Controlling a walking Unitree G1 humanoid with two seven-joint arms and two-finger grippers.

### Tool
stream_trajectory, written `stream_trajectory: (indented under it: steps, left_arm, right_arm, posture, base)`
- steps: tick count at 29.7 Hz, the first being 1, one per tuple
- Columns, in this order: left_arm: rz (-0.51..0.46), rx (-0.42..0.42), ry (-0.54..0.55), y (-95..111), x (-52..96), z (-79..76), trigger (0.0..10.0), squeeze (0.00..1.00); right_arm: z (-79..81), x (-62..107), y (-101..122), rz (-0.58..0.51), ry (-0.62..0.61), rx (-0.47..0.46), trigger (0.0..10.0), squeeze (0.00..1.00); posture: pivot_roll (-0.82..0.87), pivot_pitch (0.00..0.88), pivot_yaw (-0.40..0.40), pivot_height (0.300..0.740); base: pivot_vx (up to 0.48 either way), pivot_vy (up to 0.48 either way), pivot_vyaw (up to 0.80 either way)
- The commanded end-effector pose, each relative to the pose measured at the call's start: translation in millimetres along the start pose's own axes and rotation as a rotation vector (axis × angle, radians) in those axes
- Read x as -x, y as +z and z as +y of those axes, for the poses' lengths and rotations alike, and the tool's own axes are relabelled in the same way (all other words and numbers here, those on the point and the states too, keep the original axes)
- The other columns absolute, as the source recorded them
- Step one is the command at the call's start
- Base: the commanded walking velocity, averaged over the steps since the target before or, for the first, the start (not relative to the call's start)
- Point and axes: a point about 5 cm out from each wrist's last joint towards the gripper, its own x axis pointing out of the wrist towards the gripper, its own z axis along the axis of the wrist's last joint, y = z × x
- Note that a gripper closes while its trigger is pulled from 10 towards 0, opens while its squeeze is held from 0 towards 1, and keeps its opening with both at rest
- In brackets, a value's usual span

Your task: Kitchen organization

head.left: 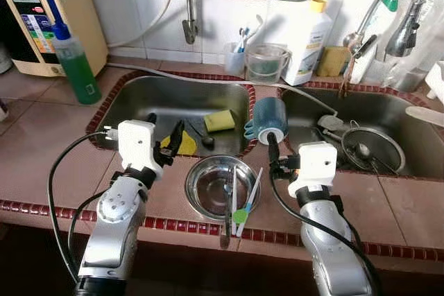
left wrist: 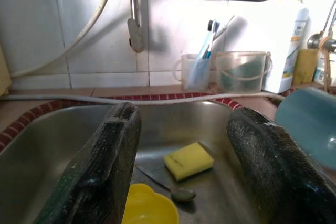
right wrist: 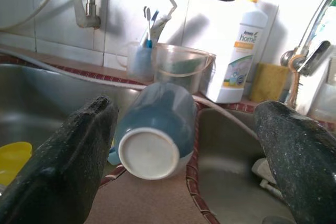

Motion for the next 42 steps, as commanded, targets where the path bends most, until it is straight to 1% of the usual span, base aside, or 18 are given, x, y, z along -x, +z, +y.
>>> stream_trajectory:
  steps: [1,7,9,13,14,15,18,20,22,24,27,29,30,35,37,42]
  left_arm:
    - [-0.002,0.004,-0.005,3.7,-2.3,-0.4,10.0,0.00]
    - [0.021,0.008,-0.018,0.2,6.5,-1.1,10.0,0.00]
    - [0.020,0.010,-0.020,-0.2,7.0,-1.5,10.0,0.00]
    - [0.009,0.007,-0.016,2.5,0.3,-3.0,10.0,0.00]
    - [0.003,0.005,-0.017,6.9,-4.7,-3.0,10.0,0.00]
    - [0.002,0.005,-0.017,7.9,-5.4,-2.1,10.0,0.00]
    - [0.005,-0.001,-0.017,7.1,-5.8,0.2,10.0,0.00]
    - [0.010,-0.007,-0.005,7.8,-5.4,3.1,10.0,0.00]
    - [0.014,-0.009,-0.005,7.4,-4.2,5.3,10.0,0.00]
    - [0.019,-0.014,-0.007,6.8,-3.4,5.0,10.0,0.00]
    - [0.020,-0.011,-0.007,6.4,-3.5,5.2,10.0,0.00]
    - [0.024,-0.013,-0.009,6.6,-4.1,4.7,10.0,0.00]
    - [0.026,-0.013,-0.009,6.5,-4.3,4.8,10.0,0.00]
    - [0.021,-0.021,-0.020,9.1,-7.0,4.3,10.0,0.00]
    - [0.022,-0.020,-0.018,9.1,-7.2,4.9,10.0,0.00]
    - [0.016,-0.021,-0.034,10.6,-9.1,2.5,10.0,0.00]
  right_arm:
    - [-2.3,-0.2,5.1,-0.019,-0.009,0.000,10.0,0.00]
    - [-3.1,10.6,-1.2,0.008,-0.011,0.003,10.0,0.00]
    - [-2.6,11.1,-1.5,0.008,-0.010,0.002,10.0,0.00]
    - [-2.7,4.5,1.6,-0.004,-0.003,-0.002,10.0,0.00]
    - [-4.7,-0.9,4.9,-0.011,-0.003,0.002,10.0,0.00]
    - [-5.1,-1.9,5.4,-0.012,-0.003,0.001,10.0,0.00]
    - [-5.8,-2.8,5.9,-0.015,0.004,0.006,10.0,0.00]
    - [-6.8,-1.6,4.4,-0.005,0.005,0.008,10.0,0.00]
    - [-5.8,-1.1,4.2,-0.005,0.005,0.007,10.0,0.00]
    - [-7.1,-0.2,3.9,-0.001,-0.003,0.003,10.0,0.00]
    - [-6.0,-0.6,3.9,-0.001,-0.005,0.001,10.0,0.00]
    - [-5.3,-1.4,4.8,-0.003,-0.007,-0.008,10.0,0.00]
    - [-4.7,-1.7,4.5,-0.001,-0.008,-0.006,10.0,0.00]
    - [-4.2,-3.3,4.9,-0.004,-0.008,-0.013,10.0,0.00]
    - [-3.9,-3.7,4.9,-0.002,-0.008,-0.010,10.0,0.00]
    - [-2.0,-4.7,6.2,-0.010,-0.004,-0.018,10.0,0.00]
  posture:
    - [-0.23,0.000,0.038,0.740]
    - [-0.22,0.000,0.041,0.740]
    - [-0.22,0.000,0.040,0.740]
    - [-0.22,0.000,0.033,0.740]
    - [-0.21,0.000,0.024,0.740]
    - [-0.21,0.017,0.028,0.740]
    - [-0.21,0.001,0.024,0.740]
    - [-0.20,0.037,0.021,0.740]
    - [-0.21,0.014,0.028,0.740]
    - [-0.20,0.038,0.023,0.740]
    - [-0.20,0.028,0.025,0.740]
    - [-0.20,0.050,0.029,0.740]
    - [-0.20,0.035,0.032,0.740]
    - [-0.19,0.049,0.035,0.740]
    - [-0.20,0.036,0.043,0.740]
    - [-0.20,0.041,0.044,0.740]
  base:
    - [0.000,0.000,0.00]
    - [0.000,0.000,0.00]
    - [0.000,0.000,0.00]
    - [0.000,0.000,0.00]
    - [0.000,0.000,0.00]
    - [0.000,0.000,0.00]
    - [0.000,0.000,0.00]
    - [0.000,0.000,0.00]
    - [-0.247,0.000,0.00]
    - [-0.249,0.000,0.00]
    - [-0.247,0.000,0.00]
    - [-0.281,0.000,0.00]
    - [-0.285,0.000,0.00]
    - [-0.295,0.000,0.00]
    - [-0.285,0.000,0.00]
    - [-0.214,0.000,0.00]
